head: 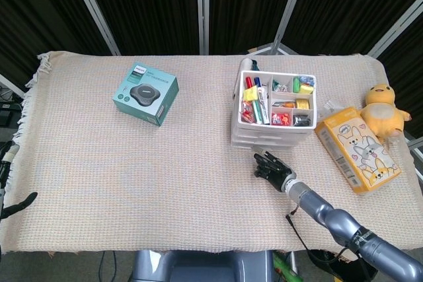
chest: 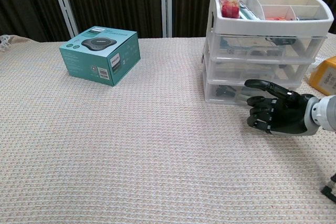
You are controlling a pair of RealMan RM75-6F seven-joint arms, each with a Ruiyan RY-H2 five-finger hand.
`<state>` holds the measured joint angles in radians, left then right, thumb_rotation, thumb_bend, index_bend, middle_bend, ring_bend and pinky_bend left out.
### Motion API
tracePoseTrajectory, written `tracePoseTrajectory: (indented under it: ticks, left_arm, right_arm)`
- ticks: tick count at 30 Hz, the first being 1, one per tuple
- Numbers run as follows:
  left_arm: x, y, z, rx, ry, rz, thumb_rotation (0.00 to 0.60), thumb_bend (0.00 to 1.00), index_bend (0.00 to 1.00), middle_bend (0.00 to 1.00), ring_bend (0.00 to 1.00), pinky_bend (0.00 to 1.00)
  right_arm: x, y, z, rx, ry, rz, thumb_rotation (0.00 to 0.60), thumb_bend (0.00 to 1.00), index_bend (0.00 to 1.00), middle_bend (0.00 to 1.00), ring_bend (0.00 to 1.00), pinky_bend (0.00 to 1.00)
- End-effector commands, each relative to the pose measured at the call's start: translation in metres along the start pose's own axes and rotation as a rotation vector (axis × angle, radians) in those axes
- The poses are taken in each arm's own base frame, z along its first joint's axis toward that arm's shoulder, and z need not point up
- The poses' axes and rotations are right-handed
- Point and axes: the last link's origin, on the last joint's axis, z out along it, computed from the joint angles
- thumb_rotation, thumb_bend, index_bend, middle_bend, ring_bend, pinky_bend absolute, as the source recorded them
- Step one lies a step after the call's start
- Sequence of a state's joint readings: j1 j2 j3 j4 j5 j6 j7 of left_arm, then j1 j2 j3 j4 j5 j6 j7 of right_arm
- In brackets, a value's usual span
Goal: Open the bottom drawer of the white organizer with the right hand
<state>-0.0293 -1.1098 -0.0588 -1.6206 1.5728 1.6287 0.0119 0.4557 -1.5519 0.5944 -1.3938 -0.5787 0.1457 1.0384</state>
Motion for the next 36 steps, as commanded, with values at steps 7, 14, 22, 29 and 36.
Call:
tracePoseTrajectory:
  ticks: [7,14,22,29,36]
  left_arm:
    - [-0.001,0.001,-0.001,-0.005,-0.007,0.002,0.600,0.16,0.00,0.00,0.00,0.00]
    - [-0.002,0.000,-0.001,-0.006,-0.020,-0.005,0.600,0.16,0.00,0.00,0.00,0.00]
    - [0.000,0.002,-0.004,-0.012,-0.010,-0.006,0.600,0.16,0.00,0.00,0.00,0.00]
    - [0.001,0.003,-0.006,-0.017,-0.007,-0.008,0.600,0.16,0.00,0.00,0.00,0.00]
    - [-0.001,0.001,-0.003,-0.012,-0.011,-0.003,0.600,0.16,0.00,0.00,0.00,0.00]
  right_arm:
    - [0.002,0.004,0.009,0.006,0.015,0.032,0.600,0.19,0.23,0.81,0.86,0.70]
    - [0.004,0.005,0.006,0.022,0.037,0.034,0.600,0.19,0.24,0.81,0.86,0.70]
    - [0.001,0.011,-0.001,0.020,0.048,0.031,0.600,0.19,0.22,0.81,0.86,0.70]
    - [0.002,0.011,-0.001,0.035,0.066,0.047,0.600,0.19,0.20,0.81,0.86,0.70]
    - [-0.003,0.007,0.001,0.083,0.044,0.089,0.600,0.19,0.21,0.81,0.86,0.70]
